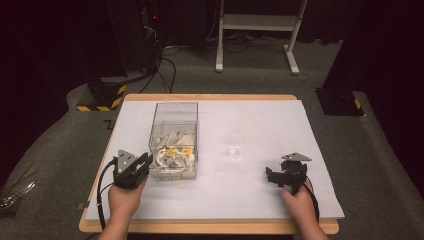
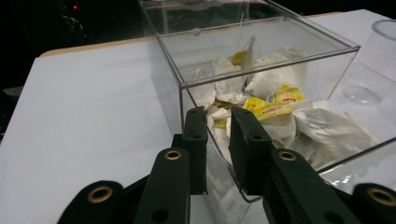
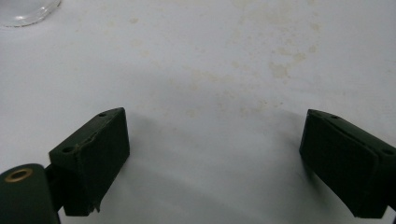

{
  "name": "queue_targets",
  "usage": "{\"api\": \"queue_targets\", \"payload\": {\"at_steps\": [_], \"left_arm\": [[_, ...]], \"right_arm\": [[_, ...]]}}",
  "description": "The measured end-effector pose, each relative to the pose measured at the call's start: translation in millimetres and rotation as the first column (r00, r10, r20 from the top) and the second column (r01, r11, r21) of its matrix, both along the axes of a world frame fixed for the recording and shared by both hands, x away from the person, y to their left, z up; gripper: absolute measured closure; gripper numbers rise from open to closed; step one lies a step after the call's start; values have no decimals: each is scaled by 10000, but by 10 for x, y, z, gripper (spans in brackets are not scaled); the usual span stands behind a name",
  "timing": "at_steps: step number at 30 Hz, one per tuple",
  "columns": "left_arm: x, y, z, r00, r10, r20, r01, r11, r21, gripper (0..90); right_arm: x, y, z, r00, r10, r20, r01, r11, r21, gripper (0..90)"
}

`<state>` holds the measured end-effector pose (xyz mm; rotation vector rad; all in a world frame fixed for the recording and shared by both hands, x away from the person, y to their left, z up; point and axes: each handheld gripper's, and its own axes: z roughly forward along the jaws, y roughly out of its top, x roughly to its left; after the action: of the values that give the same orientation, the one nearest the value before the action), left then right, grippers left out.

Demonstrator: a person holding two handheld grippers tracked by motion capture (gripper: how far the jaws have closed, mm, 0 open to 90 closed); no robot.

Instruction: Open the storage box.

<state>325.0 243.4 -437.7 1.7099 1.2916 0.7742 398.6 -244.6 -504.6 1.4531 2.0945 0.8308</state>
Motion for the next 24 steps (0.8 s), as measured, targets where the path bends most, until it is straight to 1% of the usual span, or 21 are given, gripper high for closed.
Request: {"api": "queue_targets", "payload": {"at_steps": [1, 2, 4, 11, 13, 17, 19, 21, 24], "left_arm": [[12, 2, -17, 10000, 13, -45, -13, 10000, 46, 758], [18, 3, -32, 10000, 3, -61, -2, 10000, 45, 735], [33, -5, -69, 9999, -83, -103, 83, 10000, -10, 728], [73, -31, -99, 9999, 64, -152, -64, 10000, -9, 730], [88, -35, -105, 9997, 101, -222, -103, 9999, -102, 728], [115, -41, -126, 9994, 148, -318, -150, 9999, -43, 726], [118, -44, -138, 9991, 174, -385, -177, 9998, -88, 730], [114, -44, -141, 9991, 198, -380, -203, 9997, -125, 753], [99, -44, -144, 9991, 277, -308, -278, 9996, -8, 773]], "right_arm": [[0, 0, 0, 10000, 2, 2, -2, 10000, 1, 84], [0, 0, 0, 10000, 2, 1, -2, 10000, 2, 84], [0, -1, 0, 10000, 3, -2, -3, 10000, 6, 84], [0, 0, 0, 10000, 4, 5, -4, 10000, -4, 84], [0, 0, 0, 10000, 3, 4, -3, 10000, -3, 84], [0, 0, 0, 10000, 4, 3, -4, 10000, -4, 84], [0, 0, 0, 10000, 4, 4, -4, 10000, -3, 84], [0, 0, 0, 10000, 3, 2, -3, 10000, -1, 84], [0, 0, 0, 10000, 2, 3, -2, 10000, 0, 84]]}}
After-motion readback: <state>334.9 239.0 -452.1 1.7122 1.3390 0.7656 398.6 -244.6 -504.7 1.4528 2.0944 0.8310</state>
